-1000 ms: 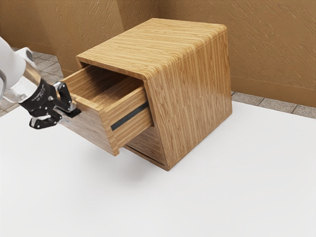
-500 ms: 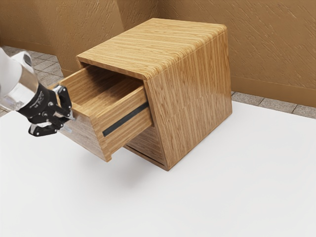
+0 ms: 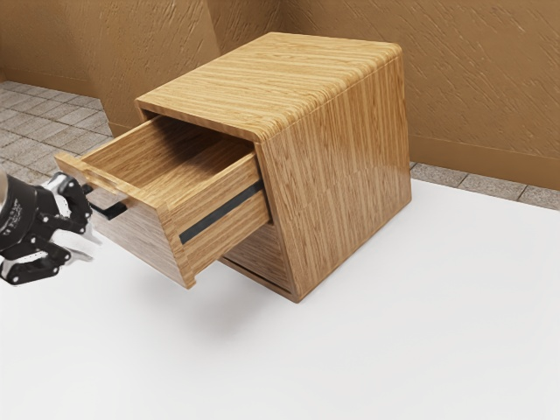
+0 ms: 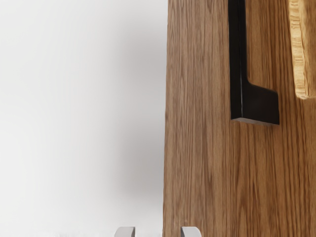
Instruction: Pull the drawer handle with one arm to open the drawer
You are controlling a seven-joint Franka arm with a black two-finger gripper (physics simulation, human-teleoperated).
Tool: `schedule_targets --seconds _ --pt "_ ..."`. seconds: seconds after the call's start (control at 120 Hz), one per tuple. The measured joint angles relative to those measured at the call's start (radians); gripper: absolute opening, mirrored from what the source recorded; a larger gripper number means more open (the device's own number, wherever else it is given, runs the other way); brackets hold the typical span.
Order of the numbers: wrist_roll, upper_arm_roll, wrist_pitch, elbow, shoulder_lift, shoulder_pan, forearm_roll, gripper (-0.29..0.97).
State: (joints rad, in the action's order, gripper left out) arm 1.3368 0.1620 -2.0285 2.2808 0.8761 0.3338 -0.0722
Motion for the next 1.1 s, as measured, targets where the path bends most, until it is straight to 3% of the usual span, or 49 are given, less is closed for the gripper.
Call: schedule_targets --seconds 0.05,0.117,0.2,0.267,0.492,1.1 --pt "0.018 0.055 0.054 -0.145 -0.084 0.0 0.012 0.26" --pt "0.049 0.077 0.133 -0.348 -0.287 -0.036 0.046 0.37" --pt "0.099 -0.069 0.223 -0.466 -0.496 -0.276 0.132 0.48" --pt "0.137 -0.124 0.274 -0.474 -0.565 -0.36 0.17 0.54" --pt "0.236 -0.137 0.363 -0.459 -0.585 -0.455 0.214 0.64" --pt "0.373 -0.15 0.404 -0.473 -0.571 -0.451 0.17 0.68"
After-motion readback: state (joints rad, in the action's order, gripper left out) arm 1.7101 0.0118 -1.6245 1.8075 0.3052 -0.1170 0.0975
